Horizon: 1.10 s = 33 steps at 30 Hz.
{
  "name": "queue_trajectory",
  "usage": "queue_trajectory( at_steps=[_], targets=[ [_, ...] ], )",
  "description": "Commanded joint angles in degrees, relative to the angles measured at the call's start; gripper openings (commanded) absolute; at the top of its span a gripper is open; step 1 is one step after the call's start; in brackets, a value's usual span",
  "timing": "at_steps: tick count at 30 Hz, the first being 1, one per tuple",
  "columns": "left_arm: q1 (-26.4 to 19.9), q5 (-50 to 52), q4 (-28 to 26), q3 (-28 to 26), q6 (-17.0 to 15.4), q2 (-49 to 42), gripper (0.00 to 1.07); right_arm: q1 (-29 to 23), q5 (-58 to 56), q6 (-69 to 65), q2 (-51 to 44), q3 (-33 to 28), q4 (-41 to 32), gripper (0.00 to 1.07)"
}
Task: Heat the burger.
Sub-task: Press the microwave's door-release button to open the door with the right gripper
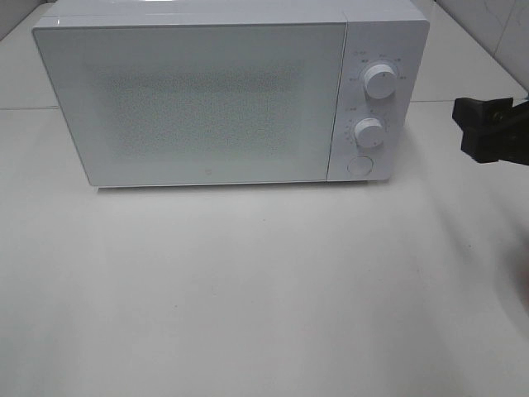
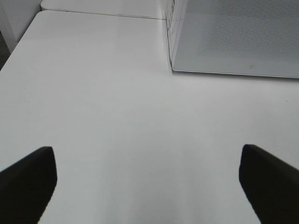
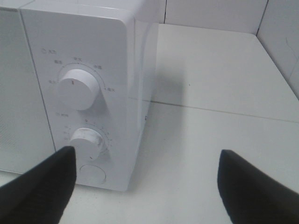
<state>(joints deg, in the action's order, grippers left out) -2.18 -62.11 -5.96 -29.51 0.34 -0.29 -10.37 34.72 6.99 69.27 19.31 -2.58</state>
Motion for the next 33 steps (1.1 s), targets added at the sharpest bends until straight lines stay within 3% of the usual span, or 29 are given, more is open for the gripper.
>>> queue_trajectory(
  at_steps=[1,21,27,33],
  targets=[
    [0.06,1.03,-0.23,0.06,-0.06,-0.74,0.98,-3.90,5.21,4.53,1.26,-1.26,-5.33,0.75],
    [0.06,1.03,-0.23,0.06,-0.06,-0.74,0.98,-22.29,21.83,6.53,21.83,-1.55,-22.75,0.75],
    [0.06,1.03,-0.23,0.06,-0.06,-0.74,0.98,-24.29,23.72,5.79,25.32,-1.55,-28.02,0.75],
    [0.06,1.03,-0.23,0.06,-0.06,-0.74,0.98,-24.29,26.53,-10.83,26.87,-1.55,-28.48,0.67]
  ],
)
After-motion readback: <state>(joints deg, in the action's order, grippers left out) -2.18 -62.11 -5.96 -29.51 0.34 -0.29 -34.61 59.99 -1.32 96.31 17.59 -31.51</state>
